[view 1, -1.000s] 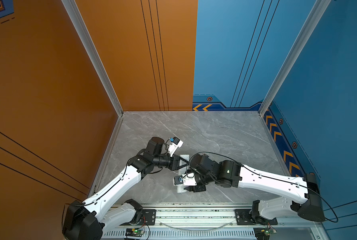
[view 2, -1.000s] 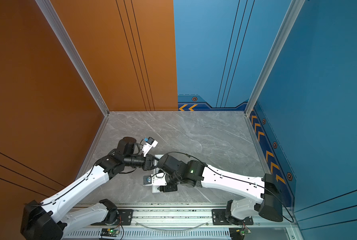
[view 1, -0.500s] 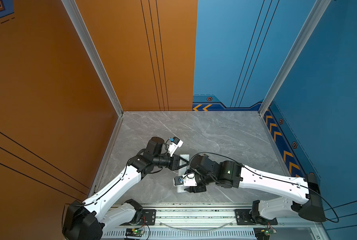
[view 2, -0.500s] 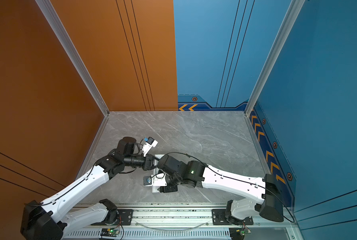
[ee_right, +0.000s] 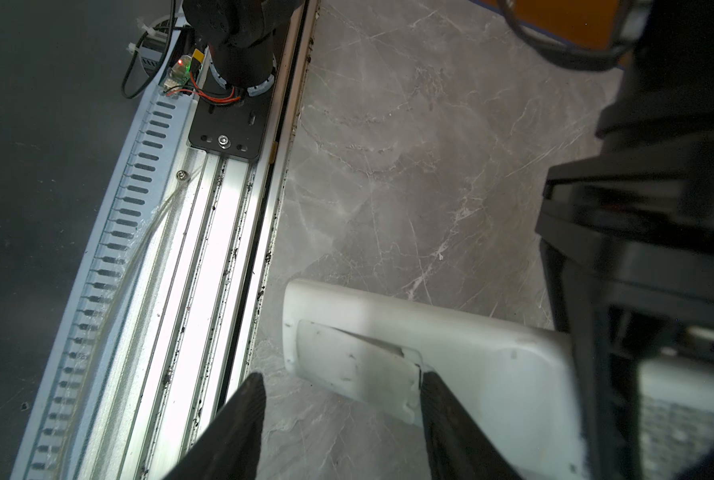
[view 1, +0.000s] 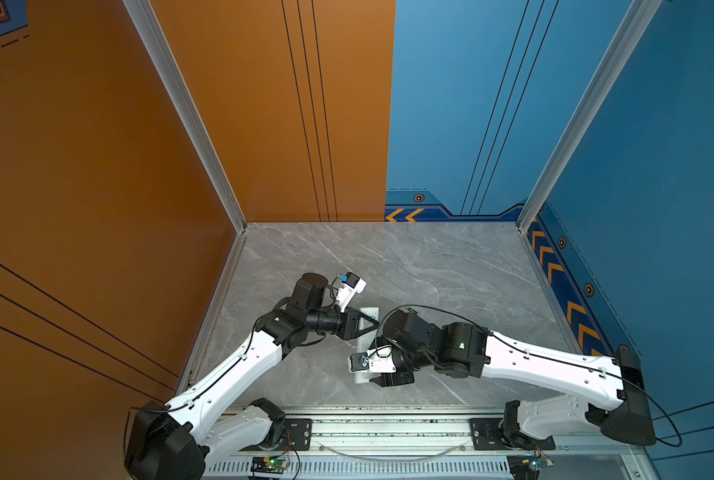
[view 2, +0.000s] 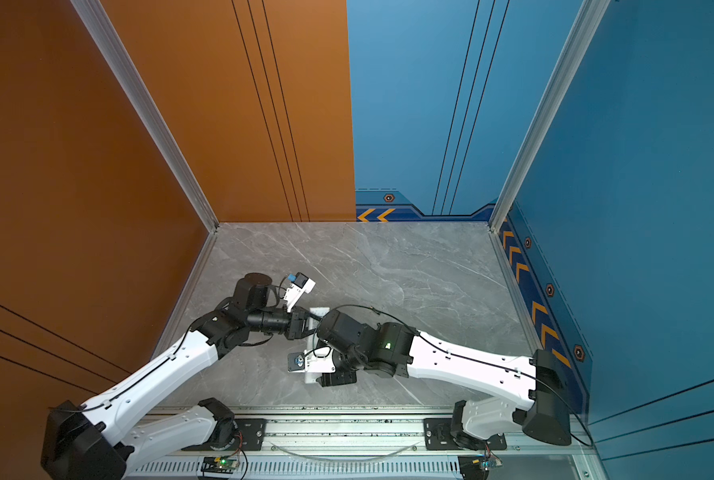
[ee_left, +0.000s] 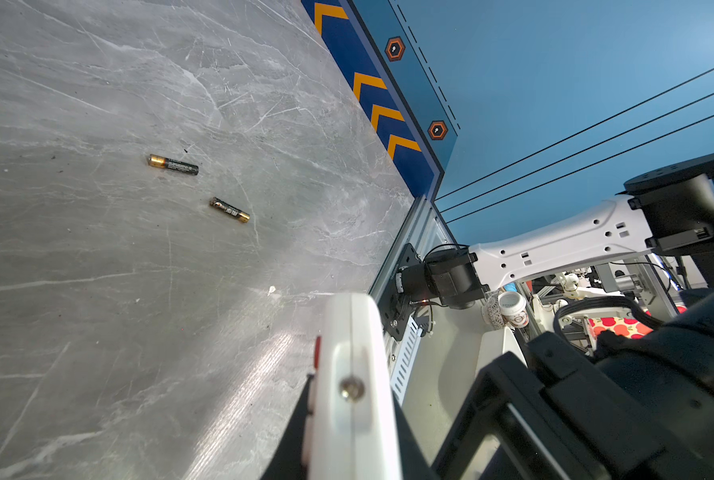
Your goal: Load the batteries into the remote control
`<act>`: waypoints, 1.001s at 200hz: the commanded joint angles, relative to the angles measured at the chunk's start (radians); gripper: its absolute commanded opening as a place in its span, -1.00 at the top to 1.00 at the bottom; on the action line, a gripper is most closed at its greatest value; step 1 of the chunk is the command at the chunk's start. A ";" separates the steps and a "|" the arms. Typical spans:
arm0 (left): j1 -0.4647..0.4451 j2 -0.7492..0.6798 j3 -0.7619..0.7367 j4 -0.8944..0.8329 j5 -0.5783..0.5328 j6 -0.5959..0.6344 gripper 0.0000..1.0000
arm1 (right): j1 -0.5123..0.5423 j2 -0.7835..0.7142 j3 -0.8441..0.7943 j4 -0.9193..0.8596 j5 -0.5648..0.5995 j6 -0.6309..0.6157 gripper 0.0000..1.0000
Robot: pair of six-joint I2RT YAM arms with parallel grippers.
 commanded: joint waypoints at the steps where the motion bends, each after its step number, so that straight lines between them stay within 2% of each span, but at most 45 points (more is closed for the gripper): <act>1: -0.003 -0.021 0.037 0.028 -0.008 0.009 1.00 | 0.005 -0.028 -0.013 -0.008 0.018 0.020 -0.18; 56: -0.004 -0.021 0.039 0.027 -0.010 0.008 1.00 | 0.005 -0.040 -0.015 0.006 0.035 0.025 -0.26; 92: 0.000 -0.021 0.036 0.037 -0.034 -0.009 1.00 | -0.011 -0.081 -0.026 0.032 0.047 0.061 -0.44; 113: 0.013 -0.019 0.040 0.040 -0.078 -0.037 1.00 | -0.042 -0.119 -0.033 0.052 0.072 0.116 -0.56; 138: 0.033 -0.021 0.043 0.043 -0.142 -0.072 1.00 | -0.091 -0.176 -0.048 0.094 0.117 0.204 -0.60; 169: 0.046 -0.033 0.044 0.055 -0.224 -0.123 1.00 | -0.216 -0.233 -0.050 0.109 0.174 0.356 -0.65; 200: 0.066 -0.053 0.037 0.054 -0.326 -0.178 1.00 | -0.297 -0.256 -0.044 0.073 0.204 0.444 -0.79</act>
